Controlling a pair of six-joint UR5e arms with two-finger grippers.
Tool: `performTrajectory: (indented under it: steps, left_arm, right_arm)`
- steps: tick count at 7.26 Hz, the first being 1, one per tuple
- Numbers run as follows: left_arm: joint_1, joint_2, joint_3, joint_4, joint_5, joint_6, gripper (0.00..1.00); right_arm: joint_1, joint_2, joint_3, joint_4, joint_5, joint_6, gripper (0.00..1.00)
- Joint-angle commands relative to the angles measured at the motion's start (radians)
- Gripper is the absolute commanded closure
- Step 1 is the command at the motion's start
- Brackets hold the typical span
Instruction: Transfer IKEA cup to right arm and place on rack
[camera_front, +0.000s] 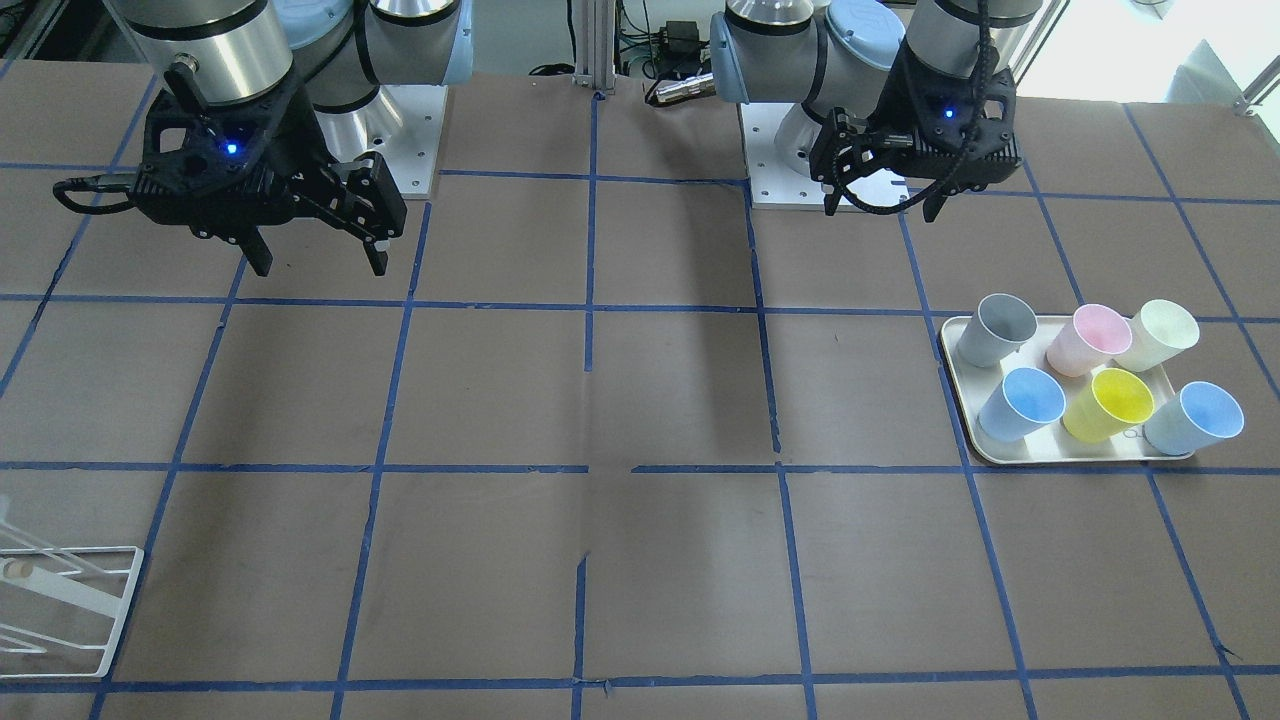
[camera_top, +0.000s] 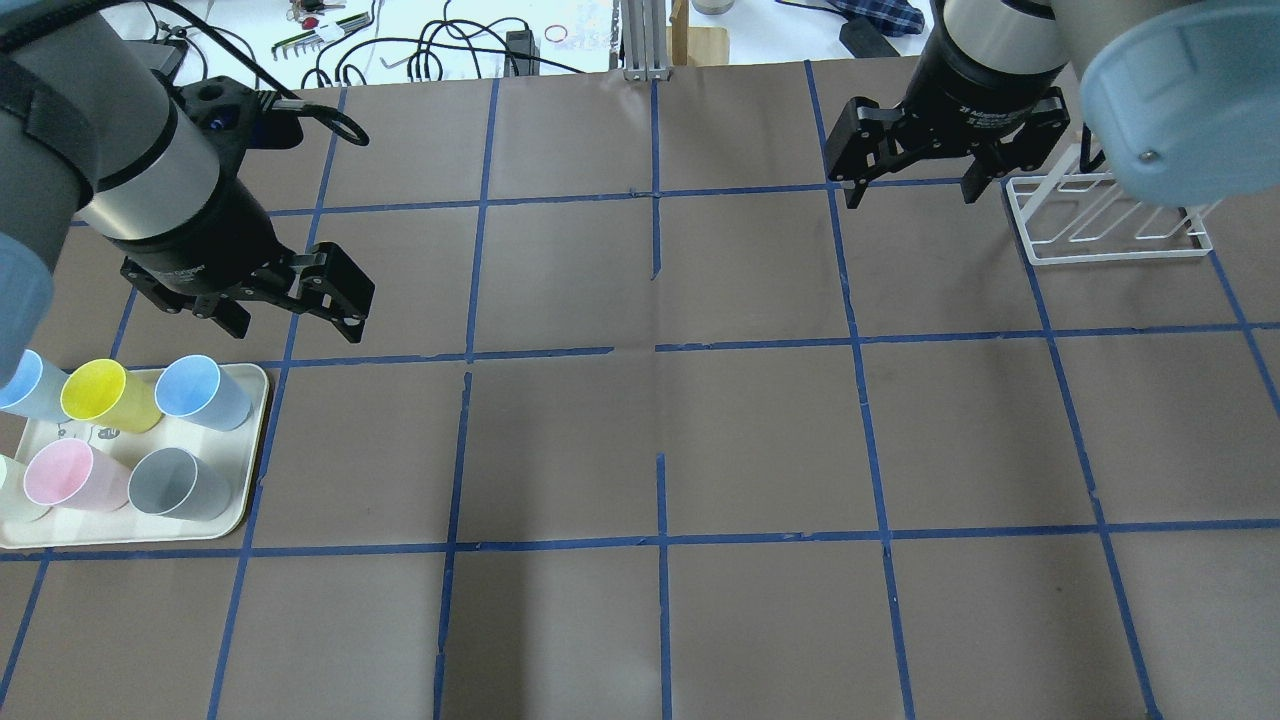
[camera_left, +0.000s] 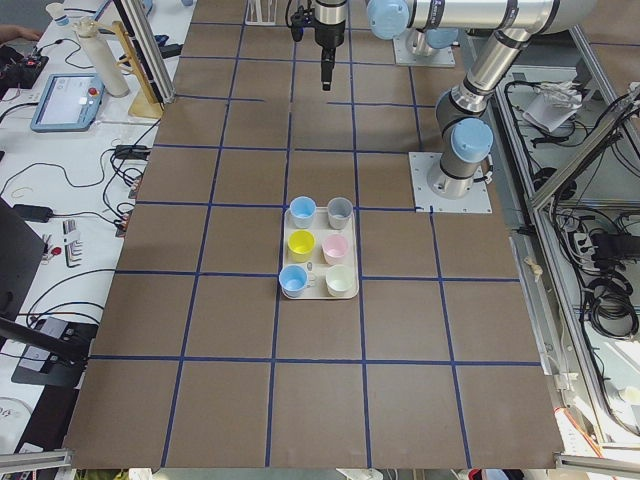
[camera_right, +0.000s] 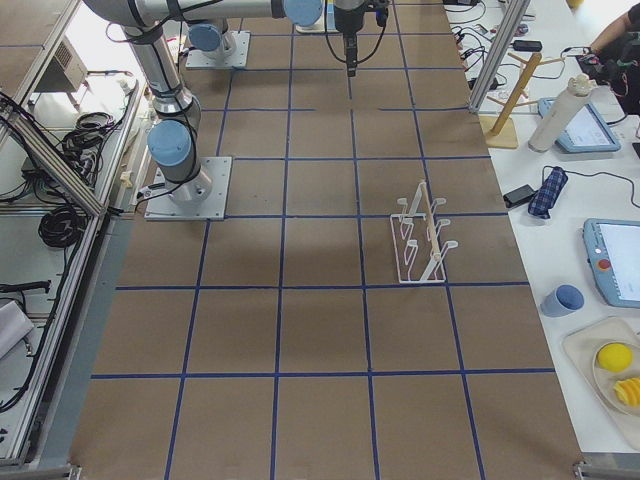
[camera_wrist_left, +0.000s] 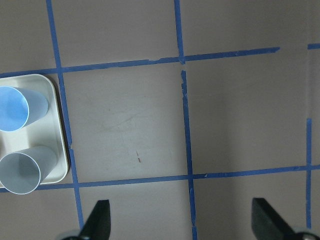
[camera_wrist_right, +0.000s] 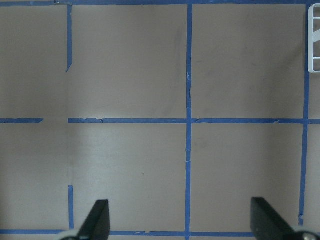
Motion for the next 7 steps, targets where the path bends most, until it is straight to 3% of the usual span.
performTrajectory:
  steps: [1,5,7]
  left_arm:
    - [0.000,-0.002,0.005,0.000,-0.001,0.000,0.00]
    - [0.000,0.006,0.009,0.003,0.000,0.003,0.00]
    - [0.002,0.002,-0.002,0.009,-0.001,0.011,0.00]
  right_arm:
    - [-0.001,0.000,0.000,0.000,0.000,0.000,0.00]
    - [-0.006,0.000,-0.003,-0.002,0.001,-0.002,0.00]
    - [-0.008,0.015,-0.049,0.040,0.001,-0.006,0.00]
